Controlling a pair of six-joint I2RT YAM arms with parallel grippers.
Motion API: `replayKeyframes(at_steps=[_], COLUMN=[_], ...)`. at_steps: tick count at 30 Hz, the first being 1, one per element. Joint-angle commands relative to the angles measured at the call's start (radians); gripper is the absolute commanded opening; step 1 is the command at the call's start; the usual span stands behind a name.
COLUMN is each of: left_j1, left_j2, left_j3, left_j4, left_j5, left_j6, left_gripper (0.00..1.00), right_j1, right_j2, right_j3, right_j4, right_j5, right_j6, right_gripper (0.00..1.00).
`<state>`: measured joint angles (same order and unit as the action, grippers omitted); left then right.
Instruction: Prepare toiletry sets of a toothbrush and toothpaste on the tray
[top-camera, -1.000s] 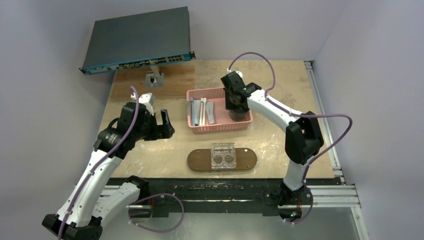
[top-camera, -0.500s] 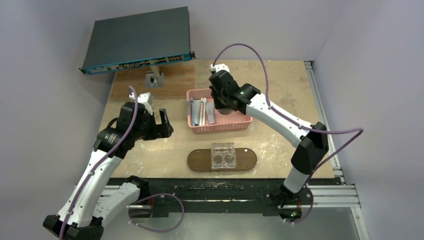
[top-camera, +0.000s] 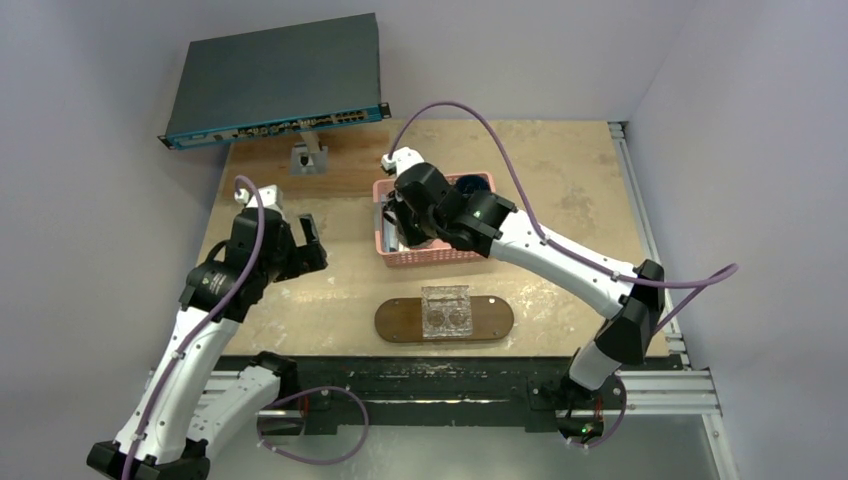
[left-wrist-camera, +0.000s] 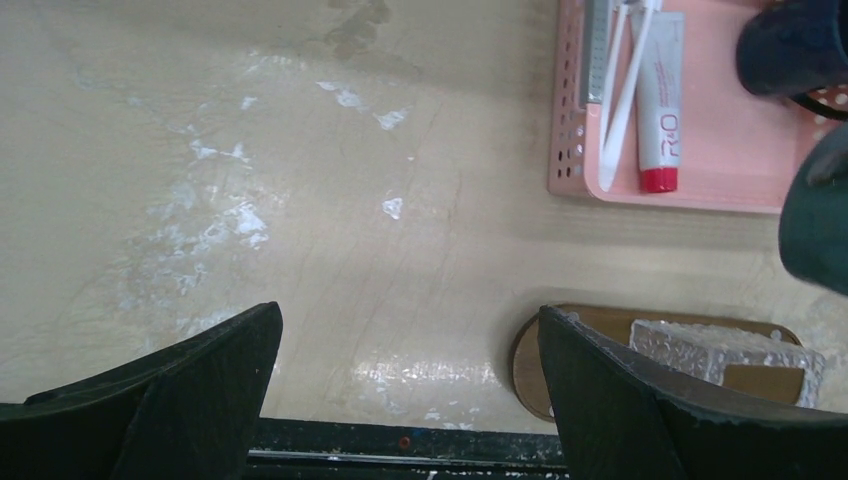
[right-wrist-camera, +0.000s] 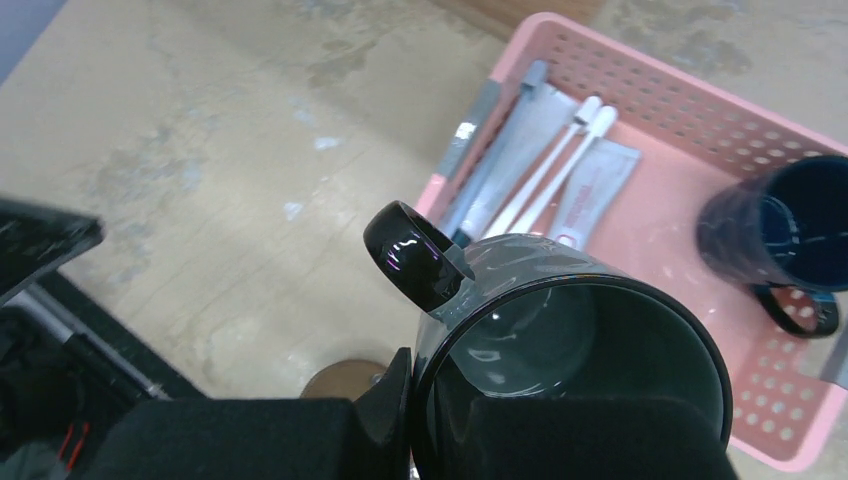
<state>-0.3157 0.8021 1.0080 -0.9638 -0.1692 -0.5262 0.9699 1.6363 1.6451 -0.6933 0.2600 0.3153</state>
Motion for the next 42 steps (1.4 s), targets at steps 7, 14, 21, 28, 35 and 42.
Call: replayKeyframes(at_steps=[7, 14, 21, 28, 35, 42], left_j1=[0.02, 0.029, 0.04, 0.041, 0.041, 0.041], left_j2=[-0.02, -0.05, -0.106, -0.14, -0.138, -0.136], left_j3=[0.069, 0.084, 0.089, 0.083, 0.084, 0.083], left_j4=[-0.082, -0.138, -0.182, -0.185, -0.188, -0.187], left_j5=[-0.258, -0.387, -0.493, -0.523, -0.525, -0.52], left_j6=[-0.109, -0.183, -0.261, -0.279, -0.281, -0.281], left_gripper=[1.0, 1.0, 1.0, 1.0, 1.0, 1.0], right_j1=[0.134, 0.208, 0.267, 0.317, 0.345, 0.354], right_j2=[-0.021, 0.029, 0.07, 0.122, 0.144, 0.139], right_j3=[0.062, 0.069, 0.064, 0.059, 0.007, -0.063], right_j4=[0.041, 0.02, 0.006, -0.008, 0.023, 0.058], right_j5=[-0.063, -0.057, -0.051, -0.045, -0.032, -0.025], right_j6=[-0.062, -0.059, -0.067, -0.059, -0.032, -0.035], right_gripper=[0.0, 0.0, 0.0, 0.0, 0.0, 0.0])
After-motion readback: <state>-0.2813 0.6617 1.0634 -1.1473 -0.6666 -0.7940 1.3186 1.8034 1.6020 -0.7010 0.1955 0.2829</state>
